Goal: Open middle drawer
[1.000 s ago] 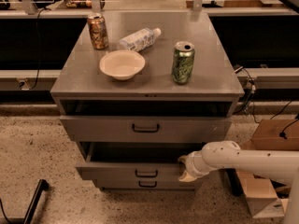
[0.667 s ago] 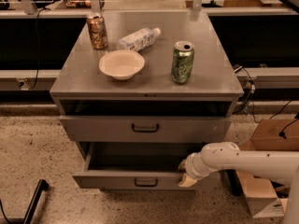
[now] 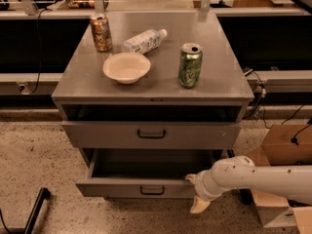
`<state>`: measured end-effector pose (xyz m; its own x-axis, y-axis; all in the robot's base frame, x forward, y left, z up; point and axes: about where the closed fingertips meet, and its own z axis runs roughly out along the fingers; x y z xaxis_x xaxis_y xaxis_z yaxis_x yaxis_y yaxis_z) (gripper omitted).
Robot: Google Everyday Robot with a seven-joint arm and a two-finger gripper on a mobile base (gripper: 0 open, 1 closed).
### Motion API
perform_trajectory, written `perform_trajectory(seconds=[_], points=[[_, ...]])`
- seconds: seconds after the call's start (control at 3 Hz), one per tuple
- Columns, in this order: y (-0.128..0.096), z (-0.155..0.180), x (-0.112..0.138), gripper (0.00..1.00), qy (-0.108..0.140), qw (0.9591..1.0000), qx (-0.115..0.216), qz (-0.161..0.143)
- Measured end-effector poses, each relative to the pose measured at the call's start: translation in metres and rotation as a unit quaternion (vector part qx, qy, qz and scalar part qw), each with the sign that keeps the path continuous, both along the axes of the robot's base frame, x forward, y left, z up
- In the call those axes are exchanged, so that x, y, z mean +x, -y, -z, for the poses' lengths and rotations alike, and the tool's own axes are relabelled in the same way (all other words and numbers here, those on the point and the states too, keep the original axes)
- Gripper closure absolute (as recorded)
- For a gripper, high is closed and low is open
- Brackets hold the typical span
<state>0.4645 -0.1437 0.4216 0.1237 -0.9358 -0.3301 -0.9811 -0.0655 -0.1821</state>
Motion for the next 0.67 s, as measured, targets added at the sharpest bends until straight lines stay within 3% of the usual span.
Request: perform_trajectory(seconds=[0.33, 0.67], points=[[-0.0006, 0.0006, -0.0008, 0.04, -0.001, 1.0, 0.0, -0.001], [-0.0009, 0.0011, -0.0011, 0.0, -0.001, 1.0, 0.0, -0.001]])
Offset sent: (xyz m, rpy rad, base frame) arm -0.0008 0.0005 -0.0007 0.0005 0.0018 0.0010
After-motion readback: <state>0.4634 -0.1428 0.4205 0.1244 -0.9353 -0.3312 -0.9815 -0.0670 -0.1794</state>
